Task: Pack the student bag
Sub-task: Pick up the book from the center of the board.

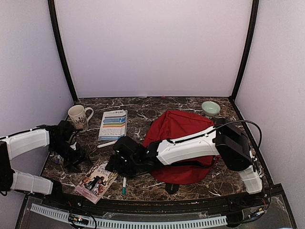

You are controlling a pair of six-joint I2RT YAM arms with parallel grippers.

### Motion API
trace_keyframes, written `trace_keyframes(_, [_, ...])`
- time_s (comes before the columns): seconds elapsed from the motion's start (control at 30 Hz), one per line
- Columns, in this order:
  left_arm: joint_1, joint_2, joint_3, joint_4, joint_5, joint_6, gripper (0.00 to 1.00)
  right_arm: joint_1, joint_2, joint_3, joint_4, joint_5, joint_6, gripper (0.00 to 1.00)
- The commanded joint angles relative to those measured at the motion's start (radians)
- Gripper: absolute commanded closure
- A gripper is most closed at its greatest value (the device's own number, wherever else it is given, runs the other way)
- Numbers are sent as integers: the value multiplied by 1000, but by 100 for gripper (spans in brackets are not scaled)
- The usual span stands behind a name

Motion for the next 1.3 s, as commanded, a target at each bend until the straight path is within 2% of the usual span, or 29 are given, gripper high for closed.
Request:
trace_keyframes(0.0, [-5,-6,-11,7,16,3,29,12,30,68,8,-28,-4,30])
trace_keyframes(0.33, [-5,-7,-10,14,2,-8,30,18,49,70,-53,-36,51,31])
trace_keyframes(0.6, [-4,-7,-14,37,-10,-35,33,24,83,55,20,-81,71,32])
trace_keyframes(0.8, [-6,19,-20,41,6,-34,37,12,202,153,132,-115,56,33])
trace_keyframes(0.9, [-9,30,-37,48,37,-30,40,-1,252,229,155,-138,19,37])
trace_keyframes(1.1, [-17,37,-79,63,84,-44,43,-25,232,219,269,-145,-47,49])
trace_keyframes(1.27, [-19,6,-98,61,89,-57,44,-30,250,310,281,-207,-122,52])
